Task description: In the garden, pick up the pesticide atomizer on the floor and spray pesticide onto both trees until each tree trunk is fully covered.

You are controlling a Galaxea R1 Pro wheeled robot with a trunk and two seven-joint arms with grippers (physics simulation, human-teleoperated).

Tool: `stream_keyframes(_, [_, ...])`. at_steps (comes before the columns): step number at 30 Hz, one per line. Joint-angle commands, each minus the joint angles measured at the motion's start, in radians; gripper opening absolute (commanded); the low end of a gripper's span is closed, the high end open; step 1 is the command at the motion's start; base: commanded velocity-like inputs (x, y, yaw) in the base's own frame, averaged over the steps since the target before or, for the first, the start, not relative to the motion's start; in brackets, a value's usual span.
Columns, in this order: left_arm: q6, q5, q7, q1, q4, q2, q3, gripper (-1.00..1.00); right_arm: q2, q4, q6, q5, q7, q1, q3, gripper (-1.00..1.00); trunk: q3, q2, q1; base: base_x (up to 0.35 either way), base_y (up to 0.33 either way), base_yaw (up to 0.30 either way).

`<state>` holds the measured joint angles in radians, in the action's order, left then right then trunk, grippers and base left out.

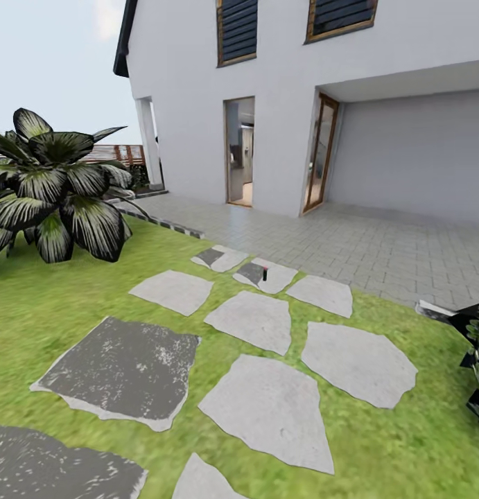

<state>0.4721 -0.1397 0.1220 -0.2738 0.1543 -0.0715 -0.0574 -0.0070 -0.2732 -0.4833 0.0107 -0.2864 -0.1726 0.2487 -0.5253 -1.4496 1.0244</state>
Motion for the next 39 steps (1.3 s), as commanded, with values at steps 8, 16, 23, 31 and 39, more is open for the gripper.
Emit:
stream_keyframes(8, [0.003,-0.011,0.005,-0.001,-0.002,0.0,-0.008,1.0,-0.001,0.003,0.0,0.001,-0.008,-0.001,0.009,1.0,-0.001,0.0,0.001,0.342,-0.124,0.0])
stream_keyframes(16, [0.003,-0.009,0.005,-0.001,-0.002,0.001,-0.009,1.0,-0.001,0.012,0.0,0.002,-0.008,-0.001,0.008,1.0,-0.001,0.0,0.001,0.342,-0.124,0.0])
stream_keyframes(23, [0.003,-0.009,0.005,-0.001,-0.002,0.001,-0.011,1.0,-0.001,0.012,0.0,0.002,-0.008,-0.001,0.007,1.0,-0.001,0.0,0.001,0.342,-0.123,0.0])
stream_keyframes(31, [0.002,-0.009,0.005,-0.001,0.0,0.0,-0.007,1.0,-0.003,0.012,0.0,0.003,-0.01,-0.001,0.007,1.0,-0.001,0.0,0.001,0.342,-0.101,0.0])
stream_keyframes(39, [0.002,-0.009,0.005,-0.001,0.001,-0.001,-0.01,1.0,-0.002,0.028,0.001,0.004,-0.008,-0.001,0.009,1.0,-0.001,0.0,0.001,0.342,-0.022,0.0])
